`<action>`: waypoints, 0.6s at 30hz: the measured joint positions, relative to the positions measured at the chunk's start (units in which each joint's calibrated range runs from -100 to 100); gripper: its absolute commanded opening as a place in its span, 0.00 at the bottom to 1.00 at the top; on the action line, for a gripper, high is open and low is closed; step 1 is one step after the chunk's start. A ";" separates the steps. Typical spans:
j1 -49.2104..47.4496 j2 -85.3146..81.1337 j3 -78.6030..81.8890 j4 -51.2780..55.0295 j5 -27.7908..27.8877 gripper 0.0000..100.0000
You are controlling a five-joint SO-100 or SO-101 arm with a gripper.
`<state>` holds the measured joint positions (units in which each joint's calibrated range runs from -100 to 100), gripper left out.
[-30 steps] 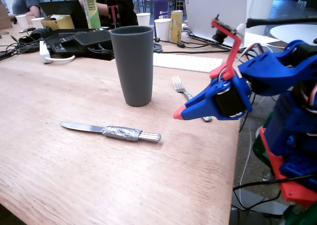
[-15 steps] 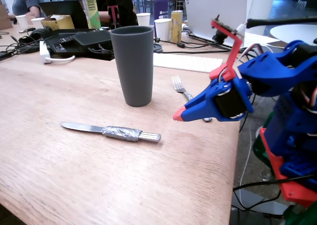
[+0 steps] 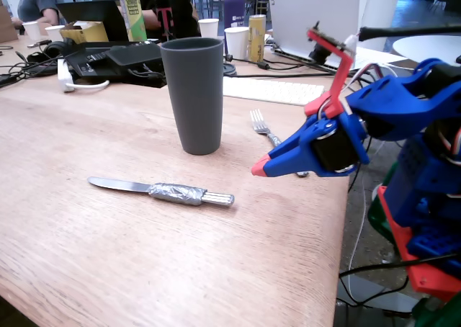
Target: Grab the fork and place it in gray glass
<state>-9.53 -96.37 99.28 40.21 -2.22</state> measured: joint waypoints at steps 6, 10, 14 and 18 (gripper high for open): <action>0.00 0.00 0.00 0.00 -0.10 0.00; 1.78 2.94 -7.21 0.17 -0.24 0.00; 1.78 19.63 -22.09 0.17 -5.71 0.00; 1.78 38.56 -38.32 0.17 -13.28 0.00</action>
<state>-7.75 -57.80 60.96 40.37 -15.51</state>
